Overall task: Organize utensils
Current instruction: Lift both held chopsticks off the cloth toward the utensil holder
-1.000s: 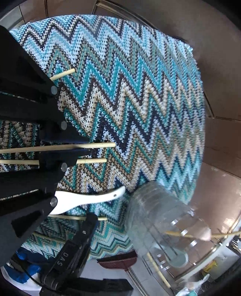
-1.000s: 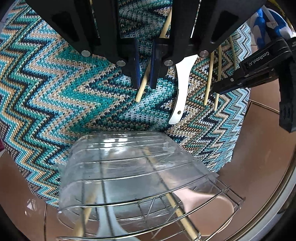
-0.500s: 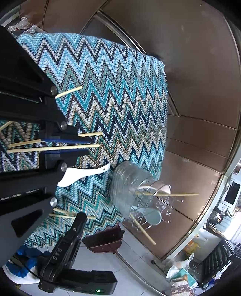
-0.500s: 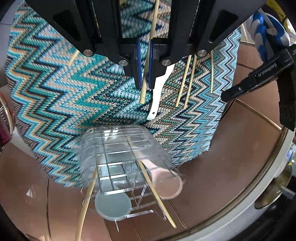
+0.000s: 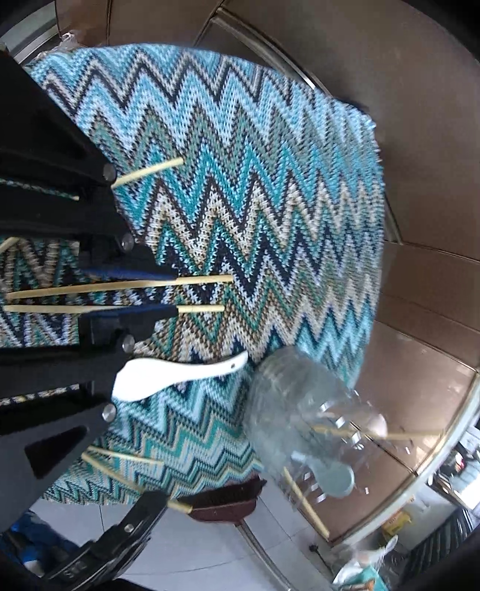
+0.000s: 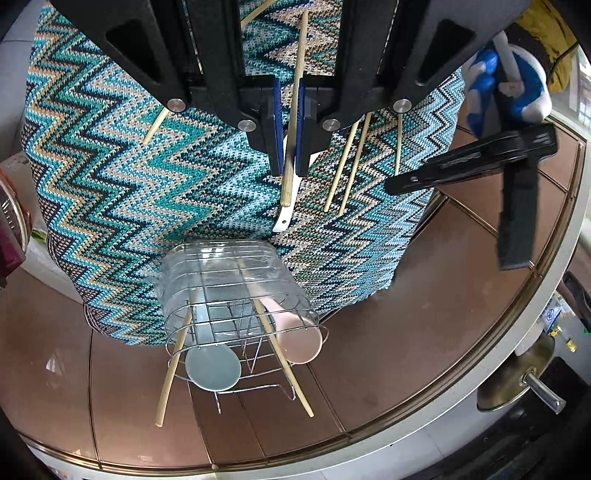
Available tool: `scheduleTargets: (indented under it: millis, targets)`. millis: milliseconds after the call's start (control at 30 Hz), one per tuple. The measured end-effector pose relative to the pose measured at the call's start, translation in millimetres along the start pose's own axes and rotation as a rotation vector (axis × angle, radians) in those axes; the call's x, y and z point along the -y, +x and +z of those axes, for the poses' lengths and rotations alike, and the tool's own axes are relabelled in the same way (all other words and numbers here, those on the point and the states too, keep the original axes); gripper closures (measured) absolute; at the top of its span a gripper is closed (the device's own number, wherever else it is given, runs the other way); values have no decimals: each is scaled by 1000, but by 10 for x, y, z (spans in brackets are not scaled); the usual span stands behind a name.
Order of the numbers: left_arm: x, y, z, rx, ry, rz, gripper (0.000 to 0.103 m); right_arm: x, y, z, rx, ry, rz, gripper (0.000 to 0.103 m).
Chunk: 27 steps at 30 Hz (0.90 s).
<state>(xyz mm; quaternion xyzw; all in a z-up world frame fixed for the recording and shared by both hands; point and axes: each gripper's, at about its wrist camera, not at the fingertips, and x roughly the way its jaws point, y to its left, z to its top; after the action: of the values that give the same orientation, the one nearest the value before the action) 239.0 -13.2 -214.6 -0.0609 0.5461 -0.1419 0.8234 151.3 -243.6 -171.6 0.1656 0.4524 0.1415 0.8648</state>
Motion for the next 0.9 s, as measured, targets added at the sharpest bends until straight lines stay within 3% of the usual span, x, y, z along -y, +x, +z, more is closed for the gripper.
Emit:
scheduleTargets:
  millis: [500, 600, 900]
  targets:
    - [40, 538, 184, -93, 36, 104, 89, 275, 300, 80, -25, 34, 58, 97]
    - [68, 530, 155, -82, 51, 130, 97, 298, 299, 66, -23, 39, 64, 97]
    - [19, 126, -29, 41, -22, 80, 98, 237, -40, 29, 43, 8, 71, 97]
